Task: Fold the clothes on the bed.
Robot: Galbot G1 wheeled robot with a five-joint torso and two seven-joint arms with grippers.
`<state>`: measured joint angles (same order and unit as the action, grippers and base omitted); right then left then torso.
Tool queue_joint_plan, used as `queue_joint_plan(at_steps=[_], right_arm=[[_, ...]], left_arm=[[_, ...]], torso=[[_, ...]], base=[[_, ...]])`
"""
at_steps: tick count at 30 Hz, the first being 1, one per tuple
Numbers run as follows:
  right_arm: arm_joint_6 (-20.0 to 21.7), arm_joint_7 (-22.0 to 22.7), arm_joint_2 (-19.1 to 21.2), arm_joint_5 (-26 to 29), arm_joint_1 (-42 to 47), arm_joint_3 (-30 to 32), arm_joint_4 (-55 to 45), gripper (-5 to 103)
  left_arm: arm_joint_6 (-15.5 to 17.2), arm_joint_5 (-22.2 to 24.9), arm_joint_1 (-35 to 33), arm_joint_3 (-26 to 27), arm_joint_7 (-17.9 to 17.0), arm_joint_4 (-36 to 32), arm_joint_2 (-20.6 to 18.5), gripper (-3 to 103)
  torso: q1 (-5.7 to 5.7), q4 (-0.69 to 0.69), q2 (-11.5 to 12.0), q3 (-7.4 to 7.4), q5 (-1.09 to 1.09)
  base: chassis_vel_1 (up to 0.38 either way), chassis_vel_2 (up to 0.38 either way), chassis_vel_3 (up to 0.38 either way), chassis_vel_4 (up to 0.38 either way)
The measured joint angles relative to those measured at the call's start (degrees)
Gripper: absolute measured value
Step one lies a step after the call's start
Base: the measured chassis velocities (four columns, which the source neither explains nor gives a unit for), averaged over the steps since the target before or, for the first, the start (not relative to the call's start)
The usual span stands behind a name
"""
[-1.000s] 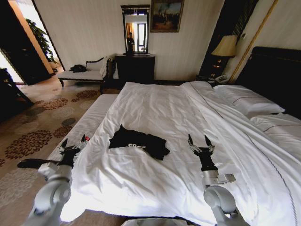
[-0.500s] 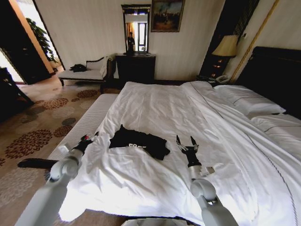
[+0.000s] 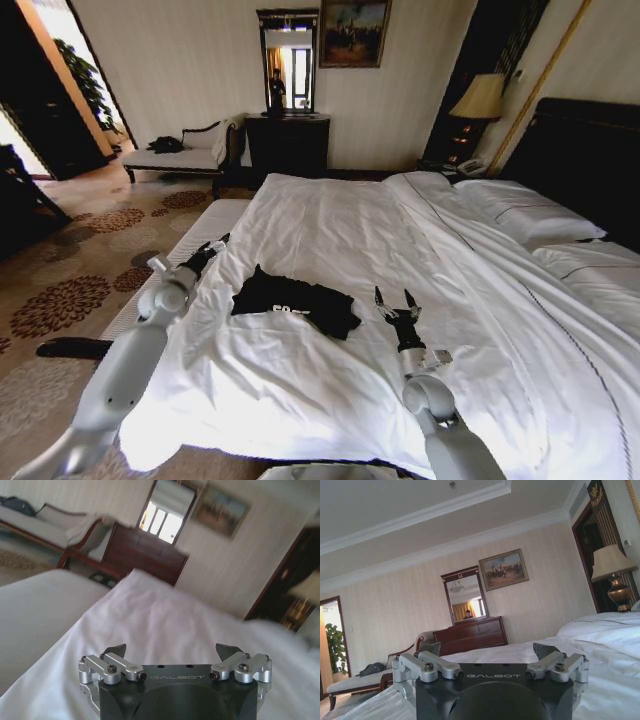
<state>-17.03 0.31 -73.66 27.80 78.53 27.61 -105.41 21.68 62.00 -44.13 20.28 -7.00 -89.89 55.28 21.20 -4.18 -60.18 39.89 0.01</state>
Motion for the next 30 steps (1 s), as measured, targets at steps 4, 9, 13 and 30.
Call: queue_joint_plan(at_steps=[4,9,13,30], right_arm=[[-0.07,0.0,-0.16,-0.01,-0.15,-0.12,0.35,100],[-0.43,0.0,0.01,0.01,-0.33,0.1,0.77,100],[-1.07,0.0,0.18,0.02,-0.47,0.18,1.4,100],[-1.33,0.09,-0.14,-1.02,-0.21,-1.62,1.95,100]], left_arm=[[2.38,-3.06,-3.1,-0.57,-0.3,-0.28,1.78,100],[1.86,-5.73,-10.03,0.94,-0.87,-1.89,3.71,100],[0.02,-7.07,-14.54,2.02,-0.24,-3.75,5.05,100],[-2.29,-8.74,2.12,-9.32,-2.82,6.47,5.81,100]], torso=[[-0.01,-0.01,0.0,0.0,-0.02],[-0.01,-0.01,-0.01,-0.01,0.0],[-0.01,0.0,-0.01,-0.01,0.0],[-0.01,-0.05,-0.01,0.0,-0.01]], base=[[0.0,0.0,0.0,0.0],[0.0,0.0,0.0,0.0],[0.0,0.0,0.0,0.0],[0.0,0.0,0.0,0.0]])
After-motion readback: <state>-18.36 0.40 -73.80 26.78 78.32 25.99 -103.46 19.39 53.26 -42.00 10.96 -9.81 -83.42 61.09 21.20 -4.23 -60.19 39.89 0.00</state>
